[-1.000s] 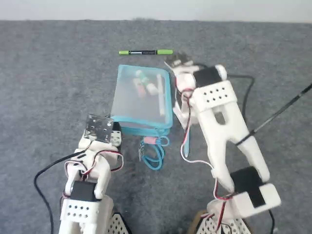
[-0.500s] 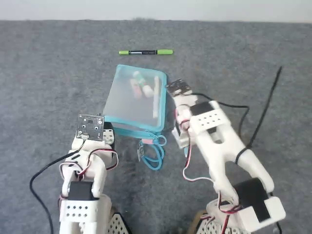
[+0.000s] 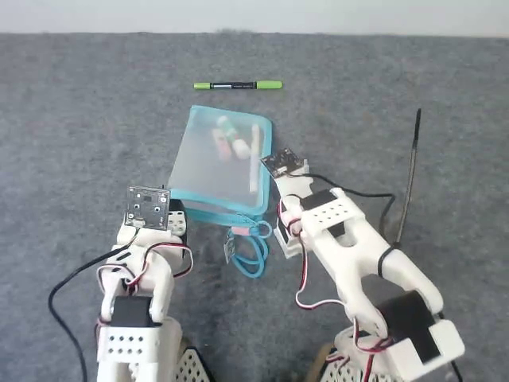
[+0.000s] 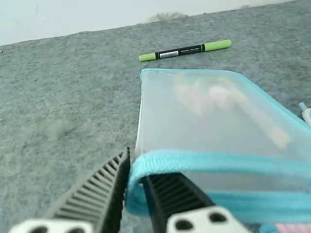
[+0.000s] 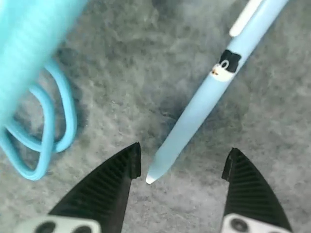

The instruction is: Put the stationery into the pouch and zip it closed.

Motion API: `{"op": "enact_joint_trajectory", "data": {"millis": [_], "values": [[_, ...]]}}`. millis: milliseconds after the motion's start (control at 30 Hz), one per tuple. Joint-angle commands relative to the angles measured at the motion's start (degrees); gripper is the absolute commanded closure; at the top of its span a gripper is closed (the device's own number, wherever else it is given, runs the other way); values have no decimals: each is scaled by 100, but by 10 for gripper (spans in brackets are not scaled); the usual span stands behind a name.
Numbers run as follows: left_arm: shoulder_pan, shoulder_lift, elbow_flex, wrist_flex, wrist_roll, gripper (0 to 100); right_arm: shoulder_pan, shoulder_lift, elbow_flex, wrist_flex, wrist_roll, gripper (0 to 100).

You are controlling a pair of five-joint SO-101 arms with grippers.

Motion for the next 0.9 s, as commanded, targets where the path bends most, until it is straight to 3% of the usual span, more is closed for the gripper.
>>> {"op": "enact_joint_trajectory", "data": {"millis": [0,167,333,533,700,867], "values": [[-53,-79,-224,-167,70,989,-13,-330,9,-101,-44,726],[-53,-79,-224,-167,79,989,13,233,-211,-119,-44,767],[-53,-79,-224,-158,79,989,479,673,-466,-92,-44,818],[-53,-79,-224,-158,79,989,1103,699,-870,567,88,998],[-53,-79,-224,-167,70,988,1499,532,-1248,1358,695,991],[-53,-79,-215,-167,70,988,1763,-752,-1275,1982,914,991]]}}
